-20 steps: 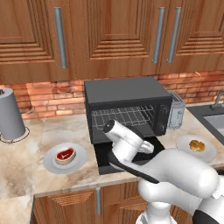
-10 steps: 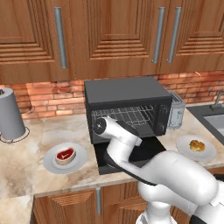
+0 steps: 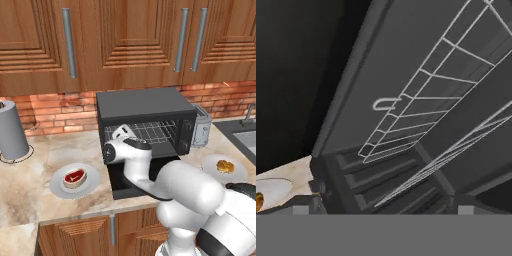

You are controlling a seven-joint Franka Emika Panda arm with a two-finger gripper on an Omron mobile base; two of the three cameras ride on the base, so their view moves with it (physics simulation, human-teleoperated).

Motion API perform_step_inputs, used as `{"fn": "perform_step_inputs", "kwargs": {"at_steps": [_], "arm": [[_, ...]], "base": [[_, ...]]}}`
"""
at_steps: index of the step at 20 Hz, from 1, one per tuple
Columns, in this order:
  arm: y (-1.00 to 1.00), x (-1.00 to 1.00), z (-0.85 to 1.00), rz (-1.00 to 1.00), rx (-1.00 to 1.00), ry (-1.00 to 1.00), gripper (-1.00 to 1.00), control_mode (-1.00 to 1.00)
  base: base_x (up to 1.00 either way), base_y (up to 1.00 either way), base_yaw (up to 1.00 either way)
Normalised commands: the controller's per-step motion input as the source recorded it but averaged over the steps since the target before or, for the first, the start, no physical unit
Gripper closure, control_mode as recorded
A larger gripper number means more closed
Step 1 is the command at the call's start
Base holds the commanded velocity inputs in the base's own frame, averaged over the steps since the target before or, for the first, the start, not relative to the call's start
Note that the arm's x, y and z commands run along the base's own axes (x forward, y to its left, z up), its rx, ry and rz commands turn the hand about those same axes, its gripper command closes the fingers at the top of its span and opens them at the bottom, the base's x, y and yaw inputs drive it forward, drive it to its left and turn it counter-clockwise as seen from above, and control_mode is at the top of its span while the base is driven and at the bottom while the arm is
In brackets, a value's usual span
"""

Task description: Open the toaster oven door. Place the bread on the top rack in the toaster oven and place the steak on the bottom rack.

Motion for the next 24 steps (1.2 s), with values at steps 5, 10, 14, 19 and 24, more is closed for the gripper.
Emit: {"fn": "perform_step_inputs", "kwargs": {"at_steps": [5,10,14,19,24], "arm": [[-0.21,0.39,0.1,-0.02,0.15,-0.28,-1.0,-1.0],[-0.09,0.47,0.02,-0.08,0.22,0.0,-1.0,-1.0],[0.0,0.26,-0.07,-0.01,0.22,0.0,-1.0,-1.0],[0.0,0.35,-0.05,0.0,0.16,-0.06,-1.0,-1.0],[0.0,0.19,-0.07,0.0,0.01,-0.22,-1.0,-1.0]], "base": [[0.0,0.0,0.0],[0.0,0.0,0.0],[0.0,0.0,0.0],[0.0,0.0,0.0],[0.0,0.0,0.0]]}}
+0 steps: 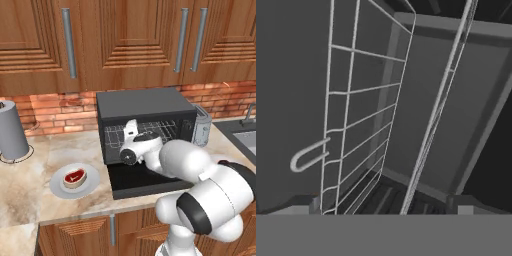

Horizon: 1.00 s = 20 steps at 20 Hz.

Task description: Open the toaster oven door. Place the bread on the top rack in the toaster oven and place the steak on the bottom rack.

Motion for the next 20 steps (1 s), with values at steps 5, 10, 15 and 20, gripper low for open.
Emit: {"fn": "perform_step_inputs", "kwargs": {"at_steps": [5,10,15,20], "arm": [[0.0,0.0,0.16,-0.01,-0.23,-0.2,-1.0,-1.0],[0.01,0.0,0.12,-0.04,-0.37,-0.05,-1.0,-1.0],[0.1,0.04,0.33,-0.07,-0.36,-0.05,-1.0,-1.0],[0.06,0.16,0.23,-0.06,-0.12,-0.03,-1.0,-1.0]], "base": [[0.0,0.0,0.0],[0.0,0.0,0.0],[0.0,0.0,0.0],[0.0,0.0,0.0]]}}
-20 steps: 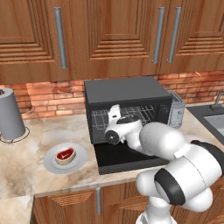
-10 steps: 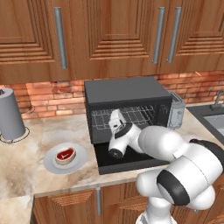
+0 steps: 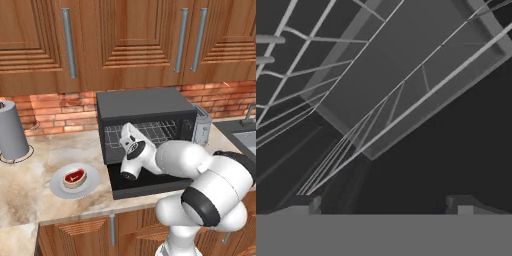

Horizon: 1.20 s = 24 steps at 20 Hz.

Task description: Open the toaster oven door. Place the bread on the top rack in the toaster oven and place the steak on the bottom rack.

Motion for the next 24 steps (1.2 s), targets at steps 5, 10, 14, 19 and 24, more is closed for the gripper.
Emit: {"fn": "perform_step_inputs", "kwargs": {"at_steps": [5,10,14,19,24], "arm": [[0.02,0.43,-0.09,-0.06,-0.02,0.0,-1.0,-1.0],[0.0,0.39,-0.27,-0.01,0.0,0.0,-1.0,-1.0],[0.0,0.43,-0.05,0.0,0.0,0.04,1.0,-1.0],[0.0,0.1,-0.04,0.0,0.02,0.22,1.0,-1.0],[-0.01,-0.43,-0.03,0.06,0.07,0.29,1.0,-1.0]], "base": [[0.0,0.0,0.0],[0.0,0.0,0.0],[0.0,0.0,0.0],[0.0,0.0,0.0],[0.0,0.0,0.0]]}}
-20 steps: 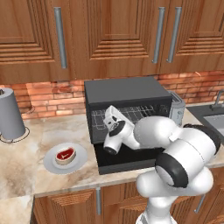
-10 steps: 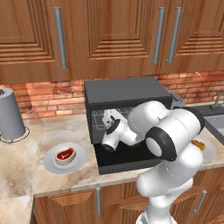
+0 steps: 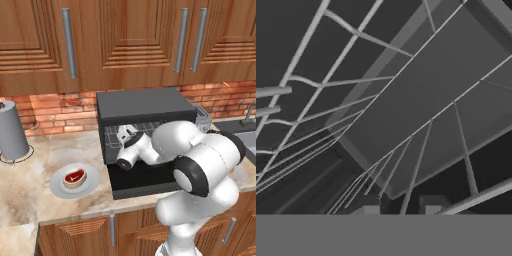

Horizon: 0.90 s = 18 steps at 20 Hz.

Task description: Open the toaster oven door. Place the bread on the top rack in the toaster oven and place the steak on the bottom rack.

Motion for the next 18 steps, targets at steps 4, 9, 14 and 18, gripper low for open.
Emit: {"fn": "perform_step_inputs", "kwargs": {"at_steps": [4,9,14,18], "arm": [[-0.02,-0.87,-0.01,0.06,0.08,0.27,1.0,-1.0],[-0.01,-0.94,-0.01,0.06,0.08,0.31,1.0,-1.0],[0.0,-0.9,0.09,0.01,0.11,0.34,1.0,-1.0],[0.0,-0.18,0.81,-0.07,0.04,0.4,1.0,-1.0]], "base": [[0.0,0.0,0.0],[0.0,0.0,0.0],[0.0,0.0,0.0],[0.0,0.0,0.0]]}}
